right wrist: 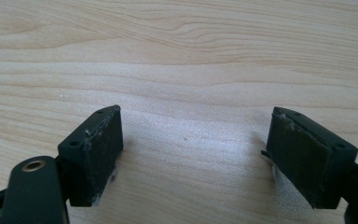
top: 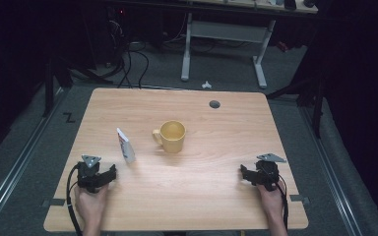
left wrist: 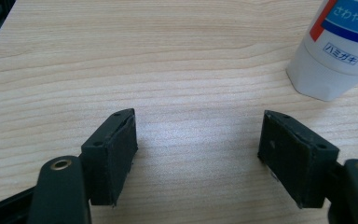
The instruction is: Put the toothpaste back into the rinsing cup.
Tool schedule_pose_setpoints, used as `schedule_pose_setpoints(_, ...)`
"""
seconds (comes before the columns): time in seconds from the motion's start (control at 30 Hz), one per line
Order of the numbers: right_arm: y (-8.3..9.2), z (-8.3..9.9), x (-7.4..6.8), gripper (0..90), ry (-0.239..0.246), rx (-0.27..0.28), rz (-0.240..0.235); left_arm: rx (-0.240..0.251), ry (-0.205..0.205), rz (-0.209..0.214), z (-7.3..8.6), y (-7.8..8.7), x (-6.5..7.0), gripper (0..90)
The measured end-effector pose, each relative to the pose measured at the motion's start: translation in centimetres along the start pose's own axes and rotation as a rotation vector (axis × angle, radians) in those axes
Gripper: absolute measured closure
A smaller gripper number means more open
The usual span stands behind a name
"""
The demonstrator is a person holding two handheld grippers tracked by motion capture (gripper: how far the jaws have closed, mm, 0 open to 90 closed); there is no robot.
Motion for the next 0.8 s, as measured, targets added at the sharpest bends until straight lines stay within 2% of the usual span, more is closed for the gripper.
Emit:
schedule_pose_setpoints(0.23,0.01,0.01,-0.02,18.8,0.000,-0.001,0.000,0.001,0.000,0.006,-0.02,-0.03,0.02,26.9)
schedule_pose_setpoints(0.37,0.01,0.01,-0.02,18.7,0.000,-0.001,-0.001,0.013,0.019,0.026,-0.04,0.01,-0.06,26.4)
schedule_pose_setpoints(0.57,-0.01,-0.01,-0.02,18.7,-0.001,0.000,0.000,-0.002,-0.004,0.012,-0.07,-0.09,0.08,25.7)
schedule_pose_setpoints(0.67,-0.04,-0.04,-0.02,18.6,-0.004,0.000,0.002,0.000,0.008,0.001,-0.19,-0.21,0.13,25.7)
schedule_pose_setpoints(0.8,-0.08,-0.08,0.05,18.6,-0.010,0.002,0.009,-0.002,-0.006,0.011,-0.21,-0.20,0.25,26.0)
Point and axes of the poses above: each handheld gripper's, and its own axes: y roughly backward along the jaws, z roughly out of its underside, x roughly to its right, the point moved 8 cm from there along -y, roughly forward along the jaws, and after that the axes turned 10 degrees about -y, right-handed, at the moved point
